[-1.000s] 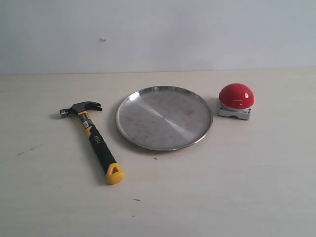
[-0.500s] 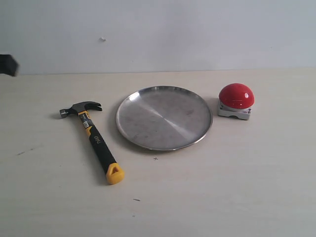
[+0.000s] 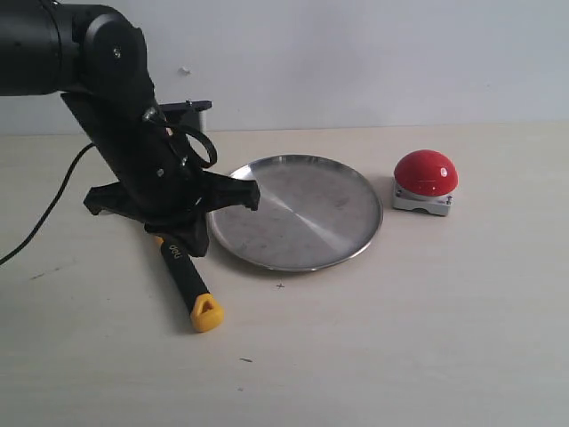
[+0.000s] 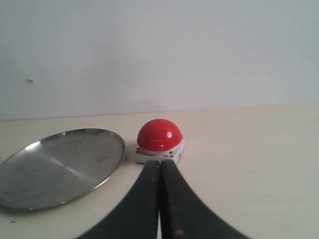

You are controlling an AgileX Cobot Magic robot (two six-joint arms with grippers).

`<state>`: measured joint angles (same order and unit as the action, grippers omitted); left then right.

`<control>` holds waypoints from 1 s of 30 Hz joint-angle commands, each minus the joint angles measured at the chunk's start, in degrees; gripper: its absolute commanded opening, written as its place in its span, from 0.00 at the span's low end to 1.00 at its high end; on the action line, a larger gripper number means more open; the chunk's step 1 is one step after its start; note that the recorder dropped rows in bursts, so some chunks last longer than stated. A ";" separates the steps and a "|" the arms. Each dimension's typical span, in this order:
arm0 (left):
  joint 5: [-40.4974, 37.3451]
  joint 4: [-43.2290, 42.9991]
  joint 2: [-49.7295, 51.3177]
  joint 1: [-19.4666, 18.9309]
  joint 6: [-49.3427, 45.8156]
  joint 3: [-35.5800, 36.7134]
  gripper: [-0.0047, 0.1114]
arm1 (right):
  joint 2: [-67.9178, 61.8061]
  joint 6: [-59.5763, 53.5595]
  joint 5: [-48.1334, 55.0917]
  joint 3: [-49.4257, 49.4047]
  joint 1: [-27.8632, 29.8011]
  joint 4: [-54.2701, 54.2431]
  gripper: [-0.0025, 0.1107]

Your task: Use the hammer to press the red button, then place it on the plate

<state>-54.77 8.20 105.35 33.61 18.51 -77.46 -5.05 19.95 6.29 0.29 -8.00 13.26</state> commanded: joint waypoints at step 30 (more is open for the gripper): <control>21.95 1.15 5.83 -2.86 34.40 -0.66 0.04 | 0.14 -0.24 -0.16 -0.29 0.28 0.02 0.02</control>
<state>-35.70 8.21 112.62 31.93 51.82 -77.69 -5.05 19.95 6.29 0.29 -8.00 13.26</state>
